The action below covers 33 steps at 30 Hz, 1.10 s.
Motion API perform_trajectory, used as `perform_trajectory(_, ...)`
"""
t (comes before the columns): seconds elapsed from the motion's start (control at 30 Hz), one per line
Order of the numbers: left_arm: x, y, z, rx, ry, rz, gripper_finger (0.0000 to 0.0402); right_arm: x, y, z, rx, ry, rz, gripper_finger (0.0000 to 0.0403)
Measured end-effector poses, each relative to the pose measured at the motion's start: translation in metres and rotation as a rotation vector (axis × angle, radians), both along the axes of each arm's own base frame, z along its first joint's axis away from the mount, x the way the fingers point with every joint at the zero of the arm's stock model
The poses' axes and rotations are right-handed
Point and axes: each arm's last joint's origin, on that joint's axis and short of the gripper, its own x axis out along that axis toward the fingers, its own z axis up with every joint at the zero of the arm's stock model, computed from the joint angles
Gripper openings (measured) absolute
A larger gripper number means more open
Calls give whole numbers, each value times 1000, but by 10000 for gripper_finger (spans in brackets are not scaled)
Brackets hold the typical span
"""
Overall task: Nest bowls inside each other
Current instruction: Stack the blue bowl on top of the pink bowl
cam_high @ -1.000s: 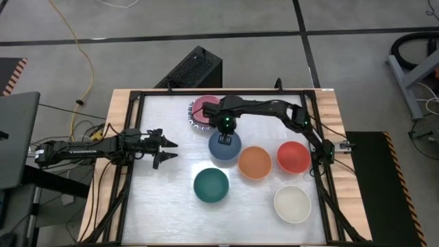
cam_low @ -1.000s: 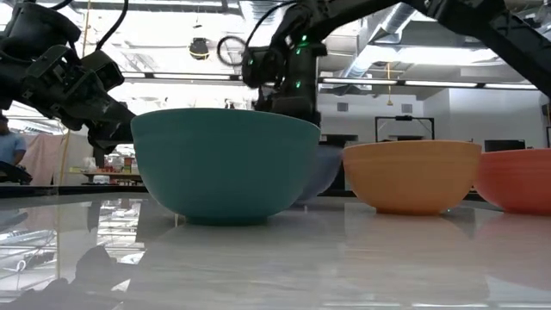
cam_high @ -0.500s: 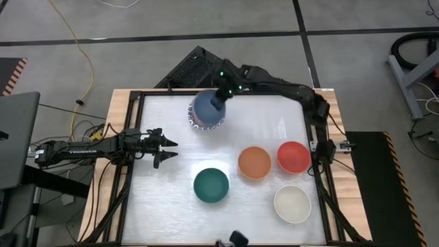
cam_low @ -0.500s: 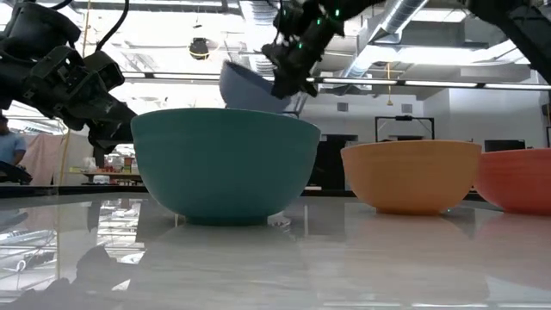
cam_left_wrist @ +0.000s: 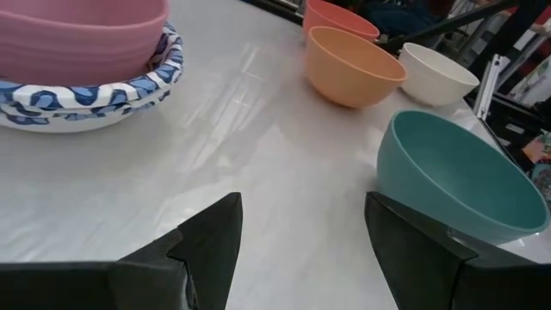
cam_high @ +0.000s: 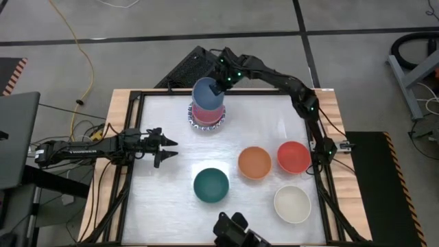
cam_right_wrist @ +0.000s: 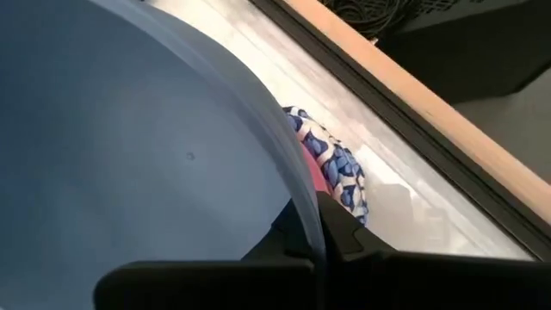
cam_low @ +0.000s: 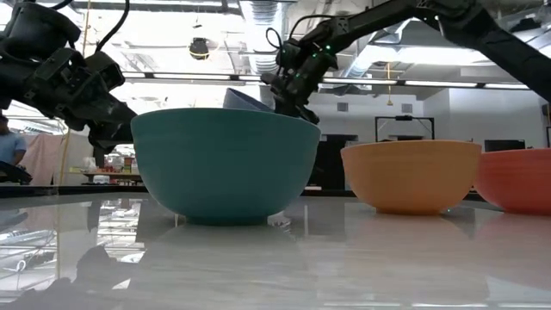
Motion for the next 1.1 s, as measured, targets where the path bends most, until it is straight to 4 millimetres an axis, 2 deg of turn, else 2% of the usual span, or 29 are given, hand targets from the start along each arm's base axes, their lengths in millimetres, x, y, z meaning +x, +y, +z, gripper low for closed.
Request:
perform_trajectory(0.3,0,0,0,3,0,11,235,3,13,-2,21,79,44,7)
perform_trajectory(0.57,0,0,0,-2,0,12,235,3,12,-2,-20,98,13,7)
perform_trajectory(0.67,0,0,0,-5,0,13,235,9,13,-10,-24,110,15,6)
perform_trajectory(0.8,0,0,0,-10,3,14,235,16,10,-33,6,159,20,7)
perform_trajectory(1.1,0,0,-1,-16,6,5,235,18,7,-39,-1,169,27,16)
